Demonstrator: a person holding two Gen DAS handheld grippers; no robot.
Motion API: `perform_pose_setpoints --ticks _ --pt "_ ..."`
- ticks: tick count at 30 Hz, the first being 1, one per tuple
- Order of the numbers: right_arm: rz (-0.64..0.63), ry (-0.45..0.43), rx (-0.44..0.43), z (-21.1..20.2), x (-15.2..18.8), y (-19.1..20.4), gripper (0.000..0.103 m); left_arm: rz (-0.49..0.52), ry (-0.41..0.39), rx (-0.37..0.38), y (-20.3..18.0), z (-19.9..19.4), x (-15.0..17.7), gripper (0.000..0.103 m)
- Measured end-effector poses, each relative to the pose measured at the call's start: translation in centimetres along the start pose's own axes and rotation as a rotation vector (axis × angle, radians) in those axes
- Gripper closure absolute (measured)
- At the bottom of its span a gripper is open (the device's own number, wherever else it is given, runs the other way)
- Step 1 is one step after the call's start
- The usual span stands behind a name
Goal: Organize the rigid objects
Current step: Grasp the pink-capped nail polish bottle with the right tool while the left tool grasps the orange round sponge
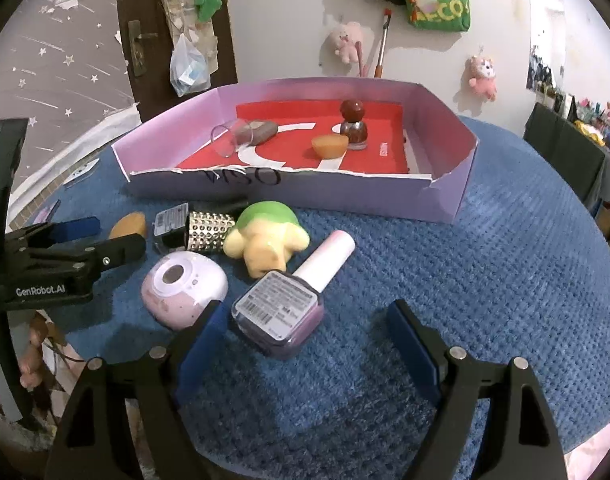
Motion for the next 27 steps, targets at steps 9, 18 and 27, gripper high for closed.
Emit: perform_pose_setpoints --ticks 9,18,27 --pt "0.074 -0.073 0.091 -1.3 -0.1 -3.4 0.028 -0.001 -0.005 -0.014 0.2 0.6 -0.1 0.012" --pt "0.087 -0.158 0.037 0.2 -1.4 -2.3 0.042 0.009 -0.028 -0.049 0.2 0.5 -0.3 0.039" --pt "0.067 -0.159 -0.012 0.0 -1.7 -1.8 0.064 0.029 -0.039 -0.027 -0.7 -0.1 -0.8 0.067"
Point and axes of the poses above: each gripper's, at about its wrist camera, not at the fingertips, and z roughly the way its jaws point, y to its left, x to its underside, the point moved 9 cm from there along z, roughly the way its jaws point, and after that the axes turned 14 degrees about z, right-handed, at the moved point
